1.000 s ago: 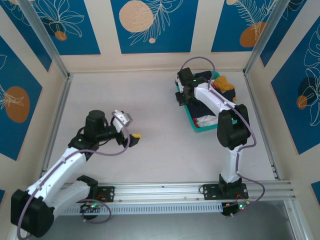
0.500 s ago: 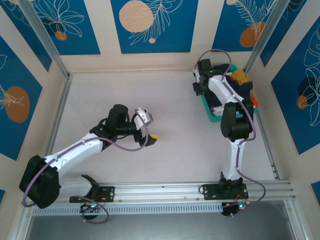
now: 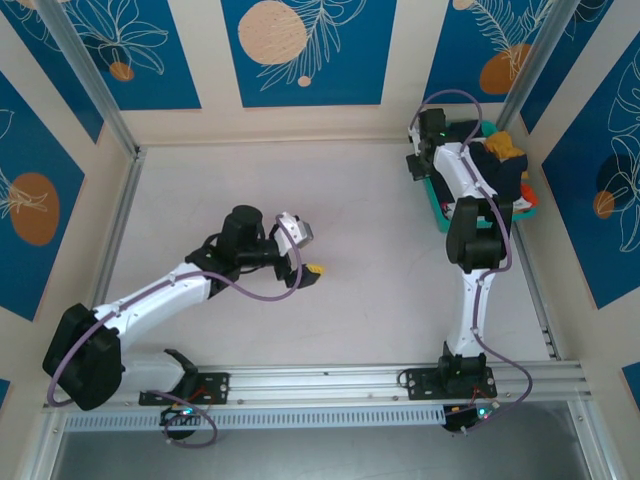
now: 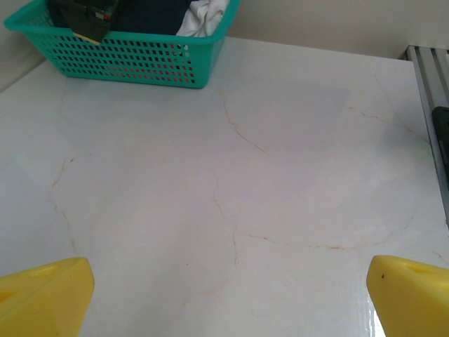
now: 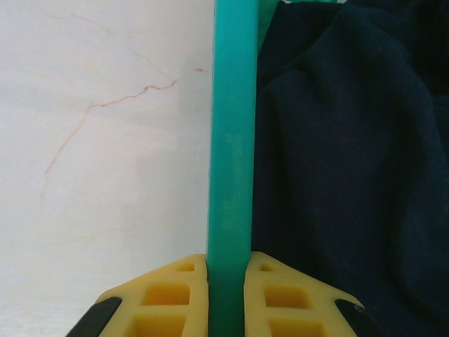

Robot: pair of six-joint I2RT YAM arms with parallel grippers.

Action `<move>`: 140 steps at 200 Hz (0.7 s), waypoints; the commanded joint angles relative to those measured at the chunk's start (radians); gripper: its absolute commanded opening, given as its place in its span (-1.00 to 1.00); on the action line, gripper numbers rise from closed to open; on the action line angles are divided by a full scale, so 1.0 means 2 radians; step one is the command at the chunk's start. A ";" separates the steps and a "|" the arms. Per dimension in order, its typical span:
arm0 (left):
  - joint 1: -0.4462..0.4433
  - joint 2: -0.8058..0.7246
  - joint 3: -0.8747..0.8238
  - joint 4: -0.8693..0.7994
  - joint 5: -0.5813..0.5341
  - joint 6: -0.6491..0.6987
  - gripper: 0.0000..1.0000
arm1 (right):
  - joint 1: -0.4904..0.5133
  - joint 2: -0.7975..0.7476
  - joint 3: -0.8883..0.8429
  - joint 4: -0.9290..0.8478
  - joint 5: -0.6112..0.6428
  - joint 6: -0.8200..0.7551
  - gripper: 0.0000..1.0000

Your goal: Fold and stack the t-shirts

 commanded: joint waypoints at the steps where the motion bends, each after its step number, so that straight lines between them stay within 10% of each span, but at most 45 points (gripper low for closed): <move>1: -0.007 0.009 0.017 0.021 -0.001 -0.004 1.00 | -0.021 0.008 0.015 0.008 0.036 -0.017 -1.00; 101: -0.015 0.033 0.035 0.026 0.006 -0.007 1.00 | -0.029 0.021 0.069 -0.019 0.006 0.080 -0.87; 140: -0.021 0.048 0.044 0.039 0.006 -0.010 1.00 | -0.028 -0.007 0.098 -0.041 -0.034 0.134 -0.03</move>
